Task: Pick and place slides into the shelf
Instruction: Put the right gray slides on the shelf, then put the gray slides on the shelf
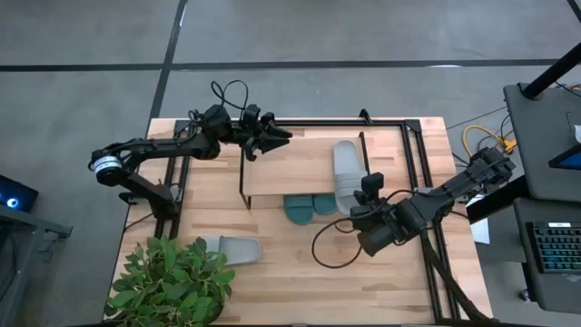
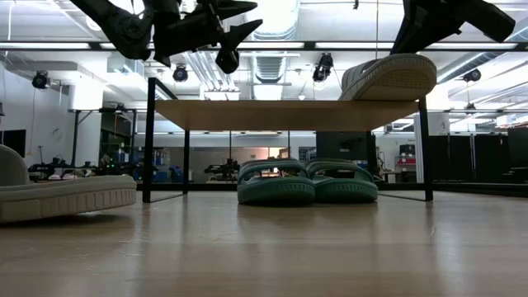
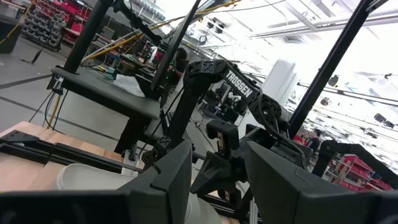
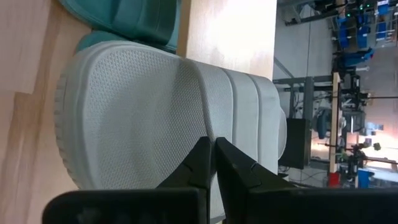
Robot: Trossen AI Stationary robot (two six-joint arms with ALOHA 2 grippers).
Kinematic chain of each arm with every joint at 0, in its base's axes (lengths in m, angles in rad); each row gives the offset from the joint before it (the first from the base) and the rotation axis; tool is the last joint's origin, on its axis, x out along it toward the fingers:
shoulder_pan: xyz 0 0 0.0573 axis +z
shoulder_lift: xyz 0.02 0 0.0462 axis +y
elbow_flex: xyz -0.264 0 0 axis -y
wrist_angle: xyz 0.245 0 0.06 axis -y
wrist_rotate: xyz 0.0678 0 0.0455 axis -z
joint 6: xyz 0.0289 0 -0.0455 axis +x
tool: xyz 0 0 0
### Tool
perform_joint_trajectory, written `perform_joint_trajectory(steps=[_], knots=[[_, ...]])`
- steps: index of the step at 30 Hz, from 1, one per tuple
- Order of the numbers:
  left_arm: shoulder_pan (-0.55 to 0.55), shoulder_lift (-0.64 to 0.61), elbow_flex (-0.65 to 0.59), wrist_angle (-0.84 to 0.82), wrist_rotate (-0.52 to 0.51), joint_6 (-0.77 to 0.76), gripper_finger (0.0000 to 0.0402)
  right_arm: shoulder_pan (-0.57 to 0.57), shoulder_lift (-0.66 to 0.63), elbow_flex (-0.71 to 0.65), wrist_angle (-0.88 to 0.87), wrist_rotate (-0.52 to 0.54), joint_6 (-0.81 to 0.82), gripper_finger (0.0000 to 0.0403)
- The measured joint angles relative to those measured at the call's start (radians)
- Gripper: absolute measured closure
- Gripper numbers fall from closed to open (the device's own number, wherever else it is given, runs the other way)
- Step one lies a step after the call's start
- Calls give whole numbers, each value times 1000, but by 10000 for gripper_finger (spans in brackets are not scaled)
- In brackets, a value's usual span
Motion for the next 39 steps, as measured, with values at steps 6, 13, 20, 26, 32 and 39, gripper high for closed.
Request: perform_joint_trajectory(steps=[6, 13, 20, 26, 32, 39], knots=[[0, 0, 0, 0, 0, 0, 269, 0, -12, 0, 0, 1, 31, 383], [0, 0, 0, 0, 0, 0, 269, 0, -48, -1, 0, -6, 50, 330], [0, 0, 0, 0, 0, 0, 269, 0, -87, 54, 1, -105, 50, 283], [0, 0, 0, 0, 0, 0, 269, 0, -142, 130, -4, -114, 45, 271], [5, -14, -1, -1, 83, -7, 269, 20, -238, 185, 5, -121, 149, 280], [5, -82, -1, -7, 146, 52, 269, 184, -388, 125, 61, 81, 251, 289]])
